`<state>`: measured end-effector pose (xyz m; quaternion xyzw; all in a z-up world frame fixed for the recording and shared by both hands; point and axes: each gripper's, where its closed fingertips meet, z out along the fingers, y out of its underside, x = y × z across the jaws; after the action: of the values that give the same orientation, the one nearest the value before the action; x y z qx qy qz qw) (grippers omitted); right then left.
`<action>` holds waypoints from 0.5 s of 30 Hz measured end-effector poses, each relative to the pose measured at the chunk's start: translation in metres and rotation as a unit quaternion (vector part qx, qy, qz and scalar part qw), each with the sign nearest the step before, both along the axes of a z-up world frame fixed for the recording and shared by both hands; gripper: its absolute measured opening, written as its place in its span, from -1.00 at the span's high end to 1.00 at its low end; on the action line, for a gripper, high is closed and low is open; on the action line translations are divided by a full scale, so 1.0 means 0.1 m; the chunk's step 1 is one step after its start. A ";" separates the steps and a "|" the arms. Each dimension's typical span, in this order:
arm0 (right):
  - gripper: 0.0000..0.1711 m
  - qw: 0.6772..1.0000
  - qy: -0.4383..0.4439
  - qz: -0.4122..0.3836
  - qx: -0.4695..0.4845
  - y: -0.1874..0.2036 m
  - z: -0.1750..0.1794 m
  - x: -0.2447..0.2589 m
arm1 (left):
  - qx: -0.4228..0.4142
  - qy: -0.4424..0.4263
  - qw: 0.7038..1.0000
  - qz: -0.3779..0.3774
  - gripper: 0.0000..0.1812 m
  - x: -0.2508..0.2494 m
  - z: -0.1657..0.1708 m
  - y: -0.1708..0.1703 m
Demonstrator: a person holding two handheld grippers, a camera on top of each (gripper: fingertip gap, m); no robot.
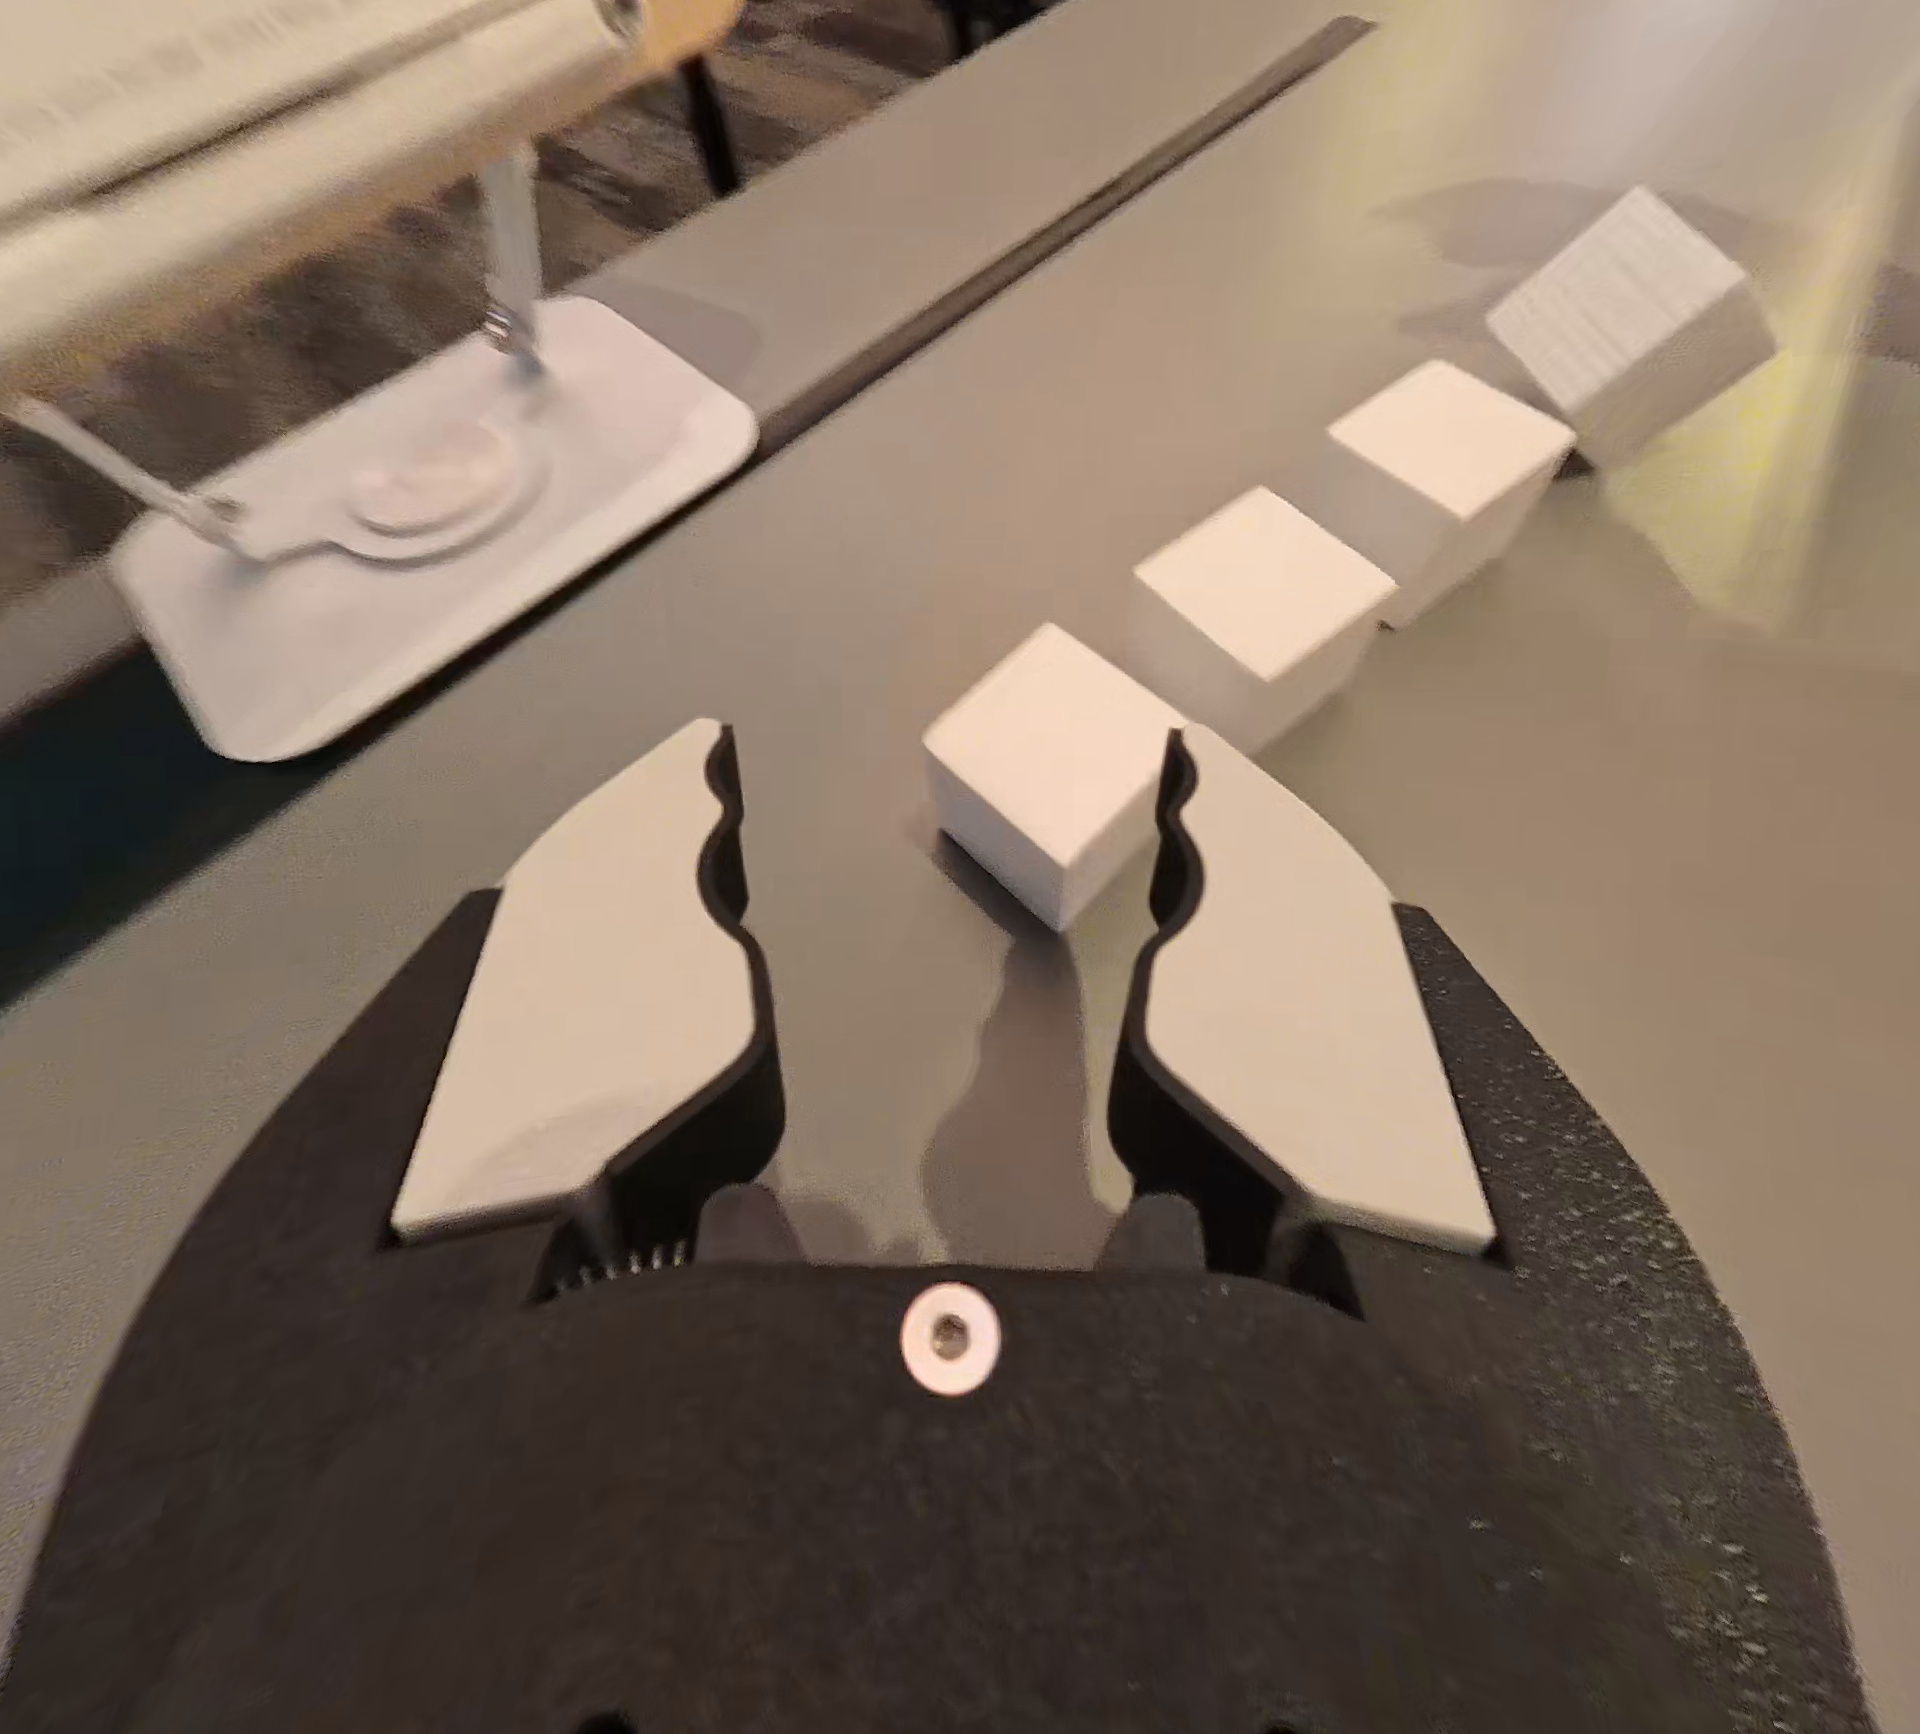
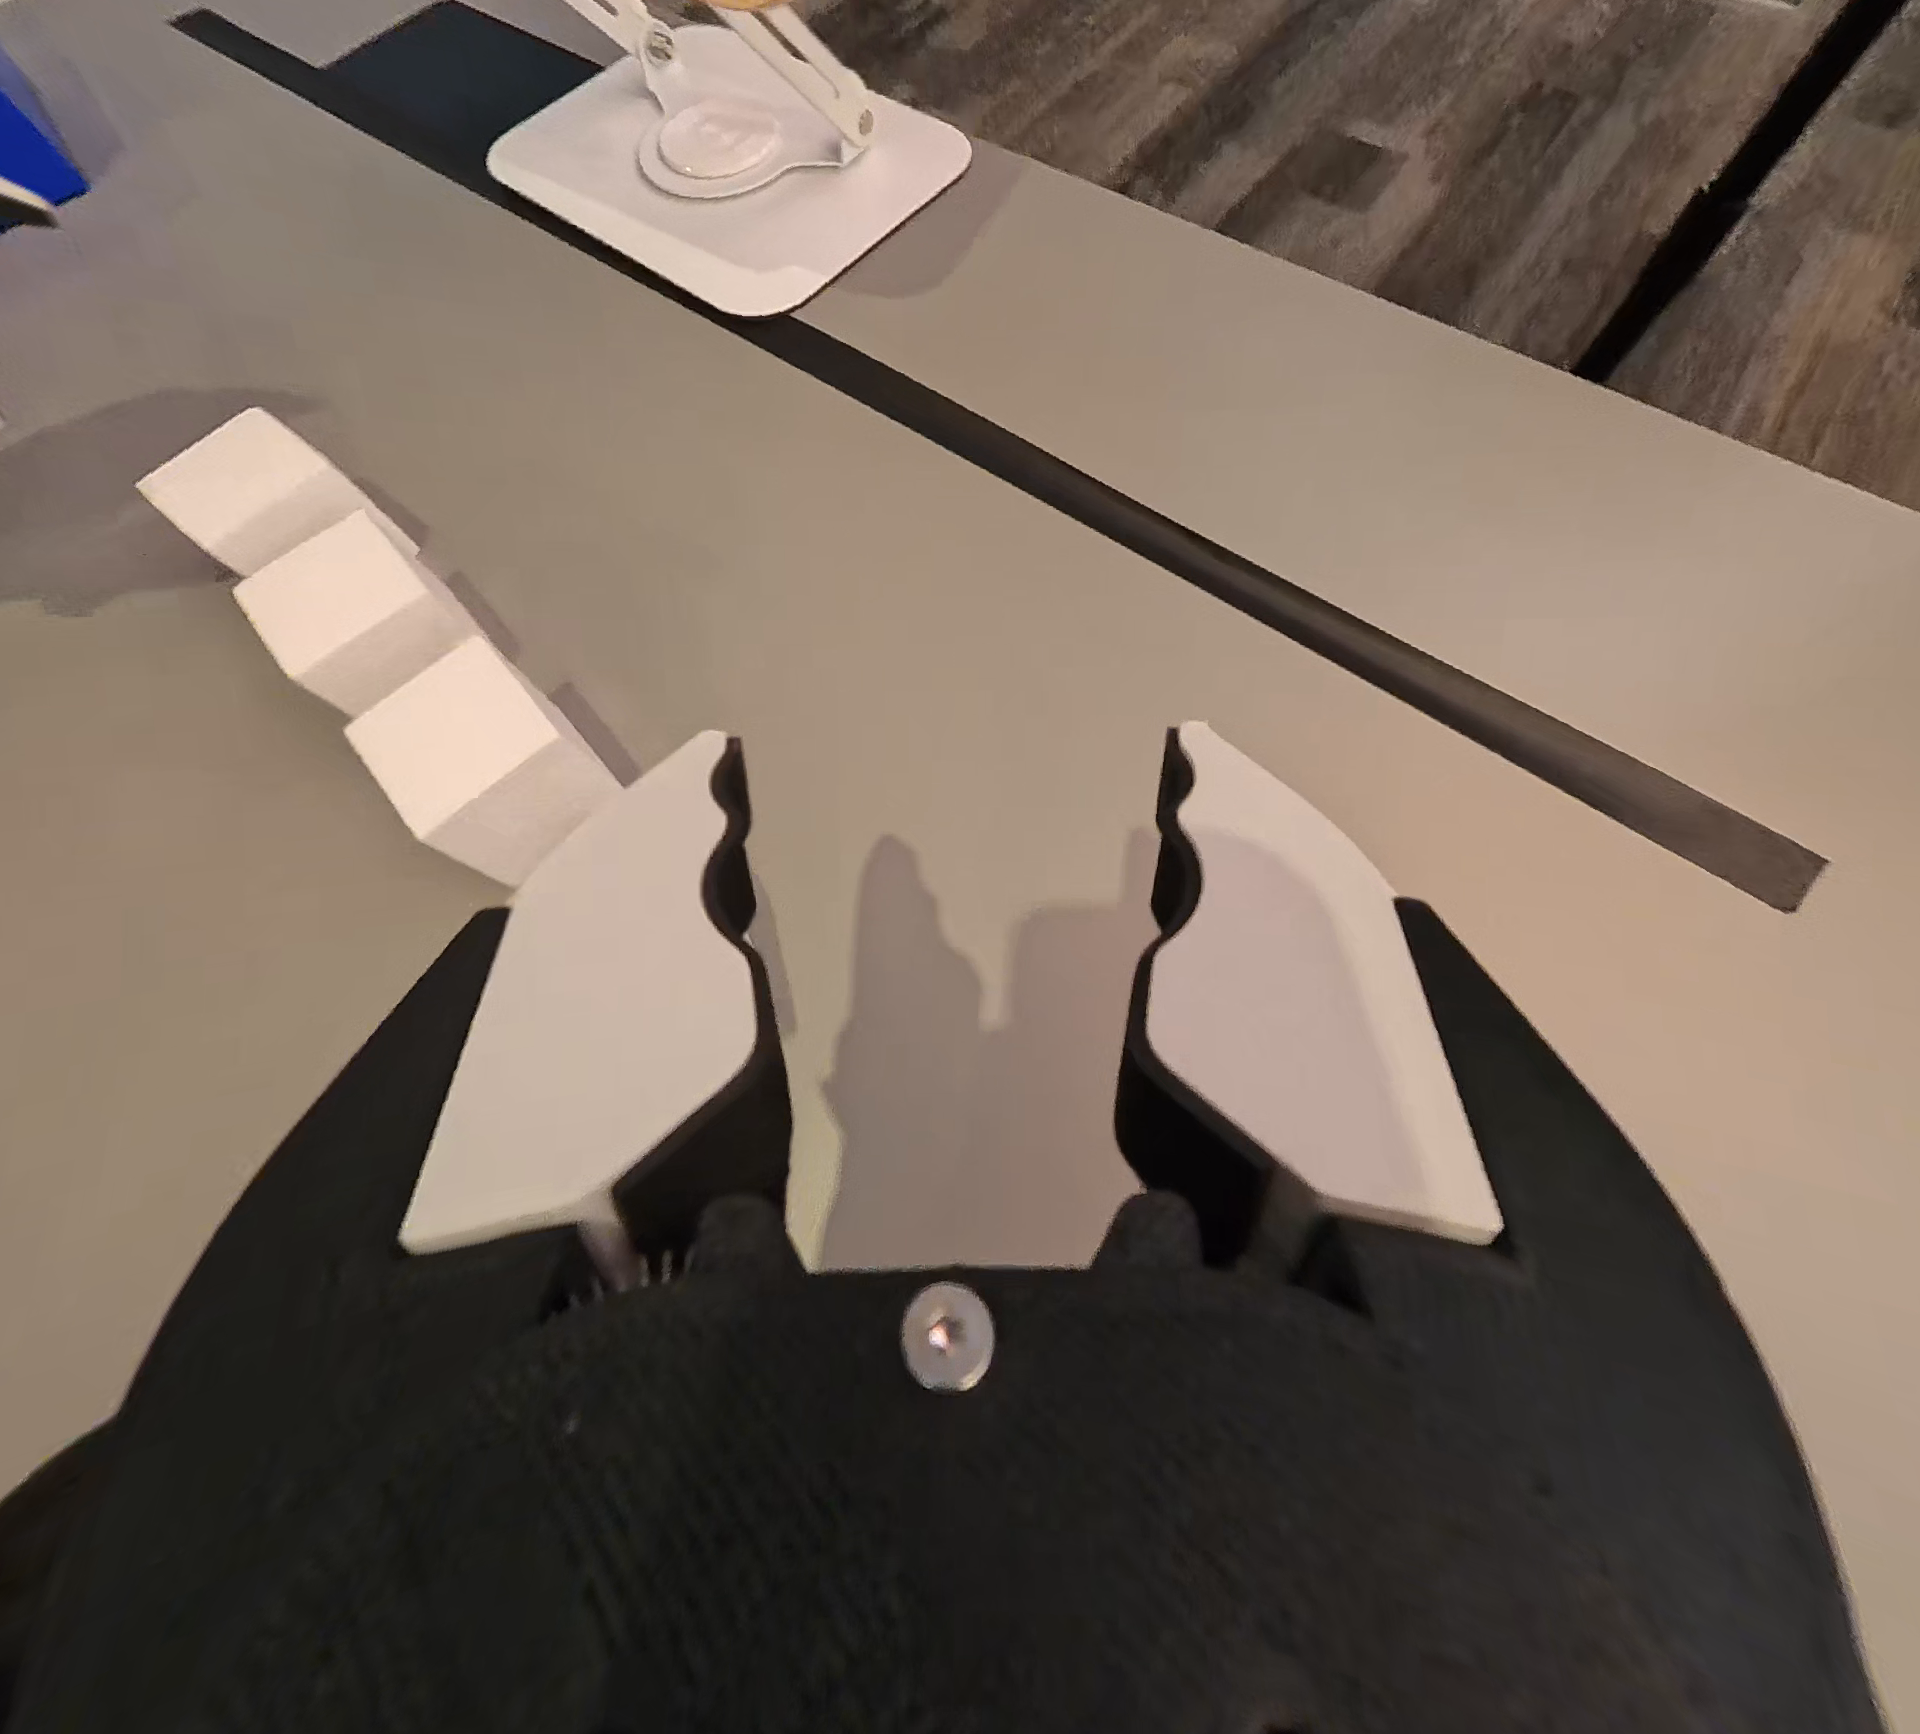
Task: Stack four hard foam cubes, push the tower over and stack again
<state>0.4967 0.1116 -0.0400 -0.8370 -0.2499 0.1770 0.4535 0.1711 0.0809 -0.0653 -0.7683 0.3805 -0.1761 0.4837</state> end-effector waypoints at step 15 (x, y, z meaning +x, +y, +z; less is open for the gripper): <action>-0.01 0.996 0.036 0.050 -0.064 -0.83 -0.25 -0.22 | -0.065 -0.048 0.979 -0.188 -0.01 0.29 -0.50 -0.04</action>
<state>0.4744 0.0281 -0.0651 -0.8436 -0.2629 0.2454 0.3986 0.1999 0.0768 -0.1149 -0.7033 0.4822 -0.3252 0.4088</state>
